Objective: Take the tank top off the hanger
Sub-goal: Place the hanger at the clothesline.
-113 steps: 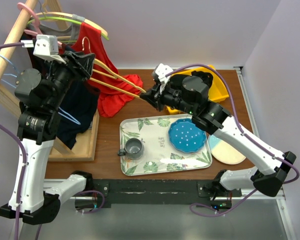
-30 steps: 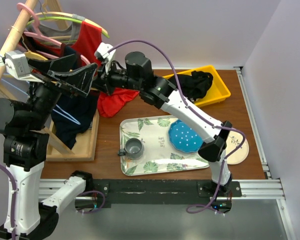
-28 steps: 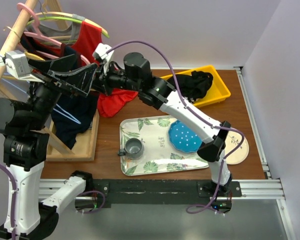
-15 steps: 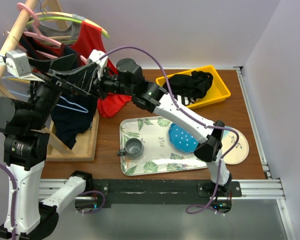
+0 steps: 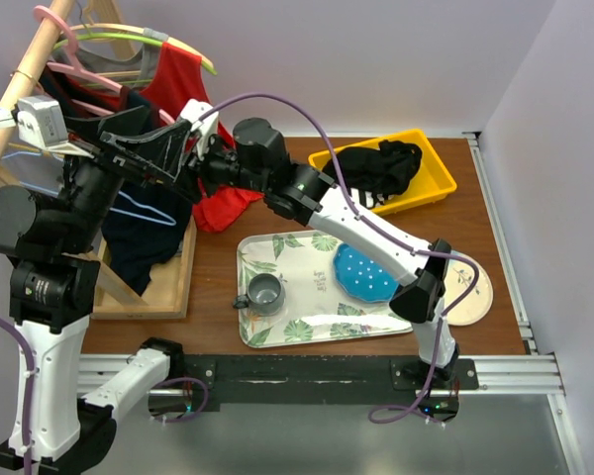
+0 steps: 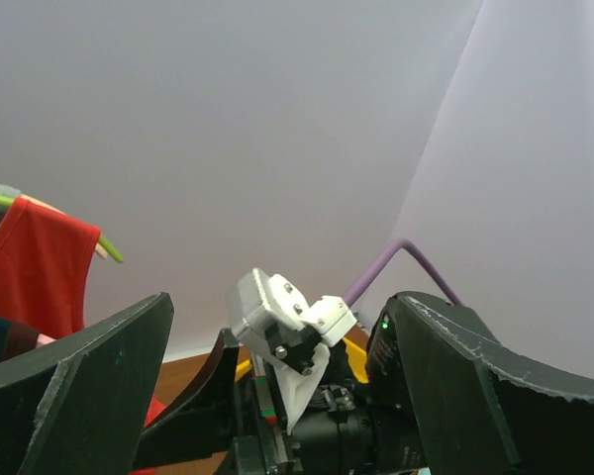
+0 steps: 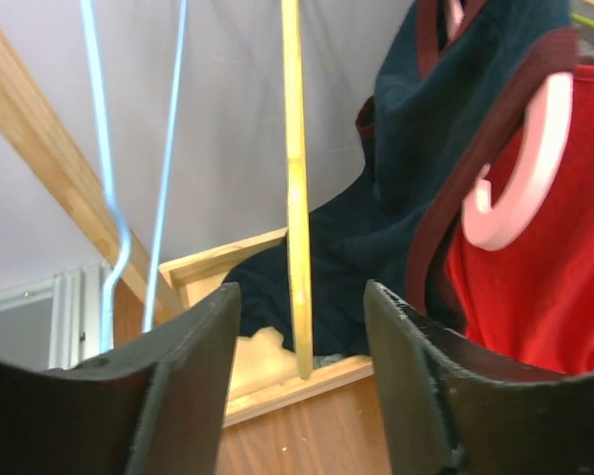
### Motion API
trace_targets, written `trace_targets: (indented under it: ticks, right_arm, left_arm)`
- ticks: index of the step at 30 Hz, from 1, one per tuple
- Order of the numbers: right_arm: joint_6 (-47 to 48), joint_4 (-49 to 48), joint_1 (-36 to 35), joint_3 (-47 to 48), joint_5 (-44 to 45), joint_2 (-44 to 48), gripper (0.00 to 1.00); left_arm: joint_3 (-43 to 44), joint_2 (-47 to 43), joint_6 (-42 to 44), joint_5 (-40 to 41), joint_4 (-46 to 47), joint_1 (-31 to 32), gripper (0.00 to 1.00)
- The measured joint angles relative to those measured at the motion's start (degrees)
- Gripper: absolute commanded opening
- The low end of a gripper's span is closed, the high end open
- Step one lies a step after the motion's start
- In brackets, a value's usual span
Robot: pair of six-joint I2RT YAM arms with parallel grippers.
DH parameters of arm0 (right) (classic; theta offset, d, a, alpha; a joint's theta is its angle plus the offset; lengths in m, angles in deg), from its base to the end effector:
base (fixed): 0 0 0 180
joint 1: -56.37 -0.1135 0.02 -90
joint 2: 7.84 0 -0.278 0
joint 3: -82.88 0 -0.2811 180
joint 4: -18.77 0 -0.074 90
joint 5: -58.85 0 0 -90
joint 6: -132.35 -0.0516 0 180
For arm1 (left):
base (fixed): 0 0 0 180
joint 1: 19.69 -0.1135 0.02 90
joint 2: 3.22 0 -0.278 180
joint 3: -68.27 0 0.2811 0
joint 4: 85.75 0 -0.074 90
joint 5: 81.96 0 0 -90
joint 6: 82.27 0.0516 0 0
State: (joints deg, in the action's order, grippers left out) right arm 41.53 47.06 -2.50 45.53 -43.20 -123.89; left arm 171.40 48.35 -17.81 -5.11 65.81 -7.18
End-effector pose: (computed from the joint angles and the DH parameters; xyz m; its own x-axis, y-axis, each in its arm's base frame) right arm 0.2585 0.4488 0.4855 -0.0288 -0.0206 -0.9994 -0.9447 0.3273 0.0205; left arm 0.1305 -0.0410 0.6002 0.1669 -0.4671 -0.8683 0.5399 0.7802 -0.3159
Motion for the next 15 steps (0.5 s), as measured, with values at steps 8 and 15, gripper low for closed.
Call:
trace_targets:
  ticks: [8,15]
  right_arm:
    - [-0.63,-0.13,0.55,-0.63,5.57,3.1,0.72]
    - [-3.02,-2.12,2.93,6.14,9.35,0.76,0.72]
  left_arm:
    - [1.25,-0.94,2.34,4.5,-3.1,0.0,1.0]
    - [0.22,-4.0,3.63,8.13,-5.14,0.0,1.0]
